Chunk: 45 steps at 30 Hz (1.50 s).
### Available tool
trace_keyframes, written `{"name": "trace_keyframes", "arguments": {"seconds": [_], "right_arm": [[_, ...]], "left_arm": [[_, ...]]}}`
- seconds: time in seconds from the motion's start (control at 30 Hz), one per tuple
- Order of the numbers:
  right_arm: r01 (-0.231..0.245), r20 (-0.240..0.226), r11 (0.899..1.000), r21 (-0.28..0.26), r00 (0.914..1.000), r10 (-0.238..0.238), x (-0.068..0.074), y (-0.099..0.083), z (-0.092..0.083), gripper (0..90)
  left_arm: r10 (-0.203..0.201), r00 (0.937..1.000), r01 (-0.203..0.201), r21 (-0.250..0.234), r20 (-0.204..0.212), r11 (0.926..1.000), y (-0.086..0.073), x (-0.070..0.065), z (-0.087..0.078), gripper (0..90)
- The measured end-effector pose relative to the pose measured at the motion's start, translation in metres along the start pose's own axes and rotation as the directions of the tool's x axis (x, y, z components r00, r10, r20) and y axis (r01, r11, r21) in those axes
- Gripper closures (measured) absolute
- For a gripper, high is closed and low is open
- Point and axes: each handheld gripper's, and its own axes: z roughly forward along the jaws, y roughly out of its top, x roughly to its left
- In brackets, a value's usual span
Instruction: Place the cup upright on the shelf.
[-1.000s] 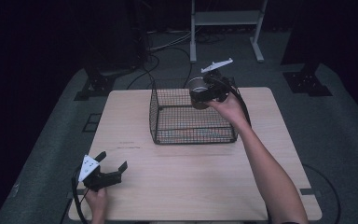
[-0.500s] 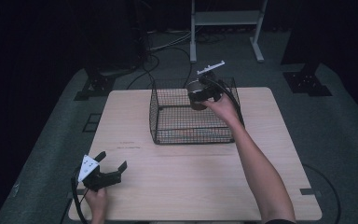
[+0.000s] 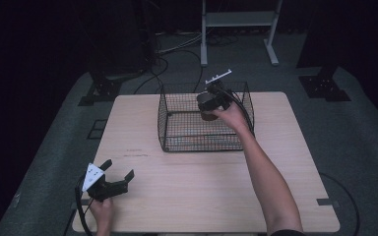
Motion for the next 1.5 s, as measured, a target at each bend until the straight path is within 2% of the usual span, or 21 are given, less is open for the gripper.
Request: {"name": "trace_keyframes", "arguments": {"seconds": [0.17, 0.3, 0.6, 0.97, 1.1, 1.13, 1.5], "right_arm": [[0.009, 0.007, 1.000, 0.026, 0.9999, -0.009, 0.000, -0.002, 0.007, 17.9], [-0.023, -0.012, 0.998, 0.064, 0.9996, 0.024, -0.004, -0.005, 0.017, 17.8], [-0.035, -0.025, 0.993, 0.117, 0.9990, 0.038, -0.006, -0.011, 0.034, 17.8], [-0.039, -0.002, 0.986, 0.164, 0.9992, 0.040, -0.004, -0.019, 0.052, 17.8], [-0.033, 0.007, 0.986, 0.162, 0.9994, 0.033, -0.005, -0.020, 0.054, 17.8], [-0.054, 0.006, 0.986, 0.156, 0.9985, 0.054, -0.007, -0.020, 0.055, 17.8], [-0.047, 0.028, 0.984, 0.174, 0.9987, 0.043, -0.008, -0.024, 0.058, 17.5]], "left_arm": [[0.002, 1.0000, -0.002, 0.002, 0.000, 1.0000, 0.000, 0.000, 0.000, 0.0], [0.003, 1.0000, -0.003, 0.002, 0.000, 1.0000, 0.000, 0.000, 0.000, 0.0], [0.003, 1.0000, -0.003, 0.000, 0.001, 1.0000, 0.000, 0.000, 0.000, 0.0], [0.000, 1.0000, 0.000, -0.005, 0.000, 1.0000, 0.000, 0.000, 0.000, 0.0], [-0.004, 1.0000, 0.004, -0.005, 0.001, 1.0000, 0.000, 0.000, 0.000, 0.0], [-0.003, 1.0000, 0.003, -0.004, 0.001, 1.0000, 0.000, 0.000, 0.000, 0.0], [-0.004, 1.0000, 0.004, -0.005, 0.001, 1.0000, 0.000, 0.000, 0.000, 0.0]]}}
